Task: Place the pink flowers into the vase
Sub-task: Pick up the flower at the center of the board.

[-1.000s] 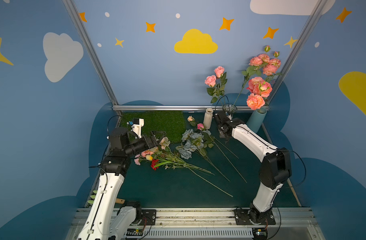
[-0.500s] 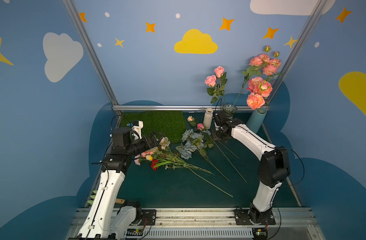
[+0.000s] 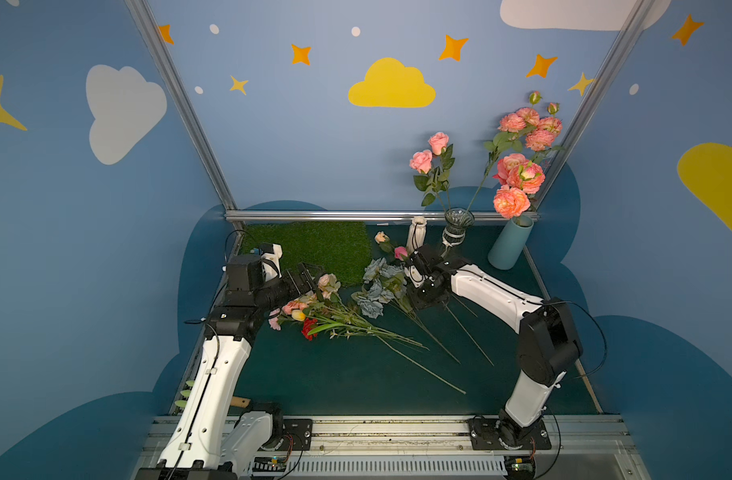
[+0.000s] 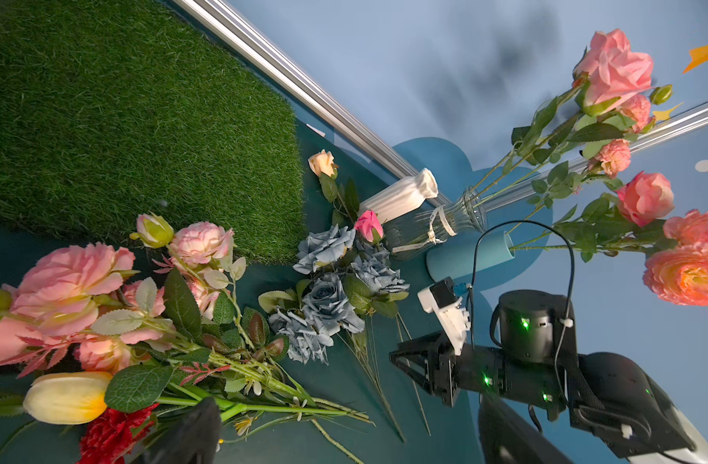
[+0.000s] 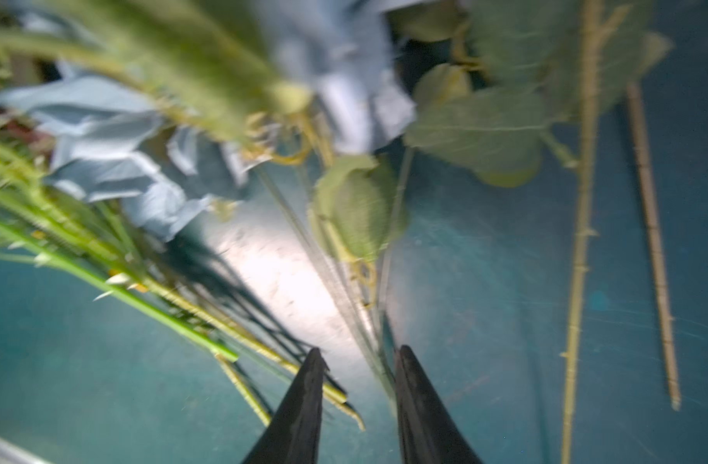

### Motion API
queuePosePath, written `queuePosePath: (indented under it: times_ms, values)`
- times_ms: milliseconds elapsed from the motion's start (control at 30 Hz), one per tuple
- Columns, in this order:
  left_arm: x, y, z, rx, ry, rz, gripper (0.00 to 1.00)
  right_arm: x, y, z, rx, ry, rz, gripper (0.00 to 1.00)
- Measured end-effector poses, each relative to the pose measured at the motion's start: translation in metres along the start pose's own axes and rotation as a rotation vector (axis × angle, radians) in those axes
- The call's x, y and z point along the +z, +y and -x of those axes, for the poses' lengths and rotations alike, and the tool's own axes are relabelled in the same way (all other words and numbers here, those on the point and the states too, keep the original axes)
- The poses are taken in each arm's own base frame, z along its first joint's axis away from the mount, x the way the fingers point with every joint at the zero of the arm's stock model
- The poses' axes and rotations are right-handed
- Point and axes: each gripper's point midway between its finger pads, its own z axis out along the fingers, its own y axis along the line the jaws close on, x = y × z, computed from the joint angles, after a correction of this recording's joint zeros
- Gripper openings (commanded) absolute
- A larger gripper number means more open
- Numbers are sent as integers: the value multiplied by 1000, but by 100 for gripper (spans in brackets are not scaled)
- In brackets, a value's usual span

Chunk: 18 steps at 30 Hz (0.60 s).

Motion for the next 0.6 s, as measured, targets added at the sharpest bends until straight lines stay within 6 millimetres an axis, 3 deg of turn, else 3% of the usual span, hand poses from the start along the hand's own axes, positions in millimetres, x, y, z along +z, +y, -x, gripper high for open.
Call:
queuePosePath:
  times_ms: [367,600]
  values:
    - [-2,4,4,-1,-22,22,100,10,11,-11,-38,18,11,33]
    - [-6,26,8,-67,-41,103,100,4,56,-22,-202,-10,29,33]
